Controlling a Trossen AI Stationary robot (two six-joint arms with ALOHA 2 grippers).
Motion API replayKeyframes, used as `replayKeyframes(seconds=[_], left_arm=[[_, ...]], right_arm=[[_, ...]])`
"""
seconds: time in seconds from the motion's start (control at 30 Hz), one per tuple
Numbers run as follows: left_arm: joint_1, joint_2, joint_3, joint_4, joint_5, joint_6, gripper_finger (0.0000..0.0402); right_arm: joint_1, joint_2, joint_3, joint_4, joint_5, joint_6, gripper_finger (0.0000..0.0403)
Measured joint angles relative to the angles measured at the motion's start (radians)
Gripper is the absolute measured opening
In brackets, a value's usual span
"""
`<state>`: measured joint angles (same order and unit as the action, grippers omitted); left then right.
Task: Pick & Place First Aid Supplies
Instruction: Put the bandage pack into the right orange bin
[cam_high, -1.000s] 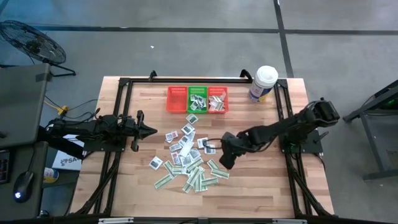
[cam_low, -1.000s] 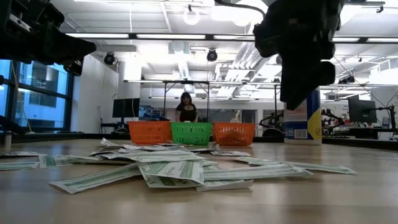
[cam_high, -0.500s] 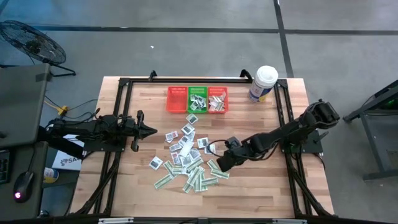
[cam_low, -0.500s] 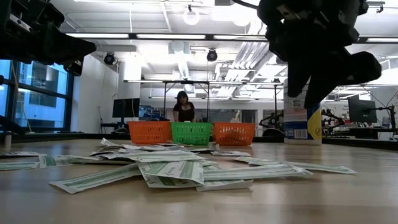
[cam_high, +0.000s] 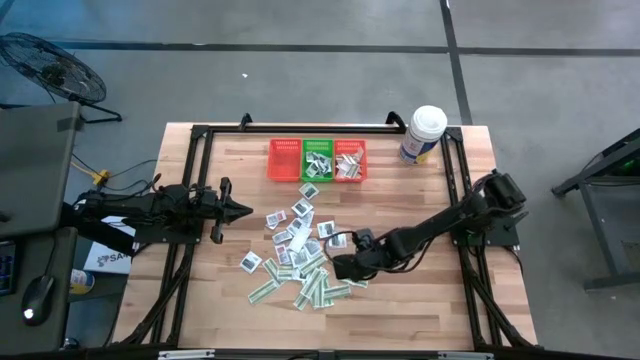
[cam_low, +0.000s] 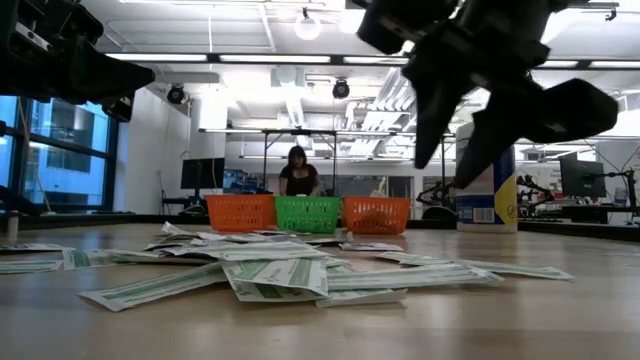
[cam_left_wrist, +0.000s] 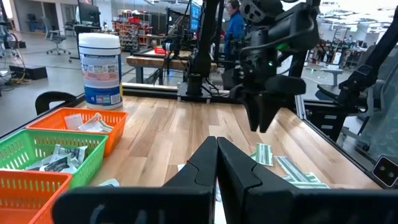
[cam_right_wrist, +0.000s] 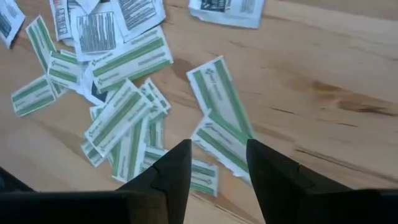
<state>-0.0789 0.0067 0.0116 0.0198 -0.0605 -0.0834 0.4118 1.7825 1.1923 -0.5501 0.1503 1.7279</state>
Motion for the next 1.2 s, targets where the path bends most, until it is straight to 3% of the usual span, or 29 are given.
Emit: replayKeyframes(seconds=[0.4,0.8,1.2], left_arm=[[0.000,0.000,0.000,0.000,0.000,0.000,0.0001],[0.000,0.000,0.000,0.000,0.000,0.000,0.0001],[0.000,0.000,0.000,0.000,0.000,0.000,0.0001]], right_arm=[[0.035,0.150,0.223,-0.160,0.027,0.051,0.0197],[0.055,0.263,0.333,-0.222,0.002,0.159,0.0267],[0.046,0.310,0.382,-0.346,-0.058,0.058,0.0276]])
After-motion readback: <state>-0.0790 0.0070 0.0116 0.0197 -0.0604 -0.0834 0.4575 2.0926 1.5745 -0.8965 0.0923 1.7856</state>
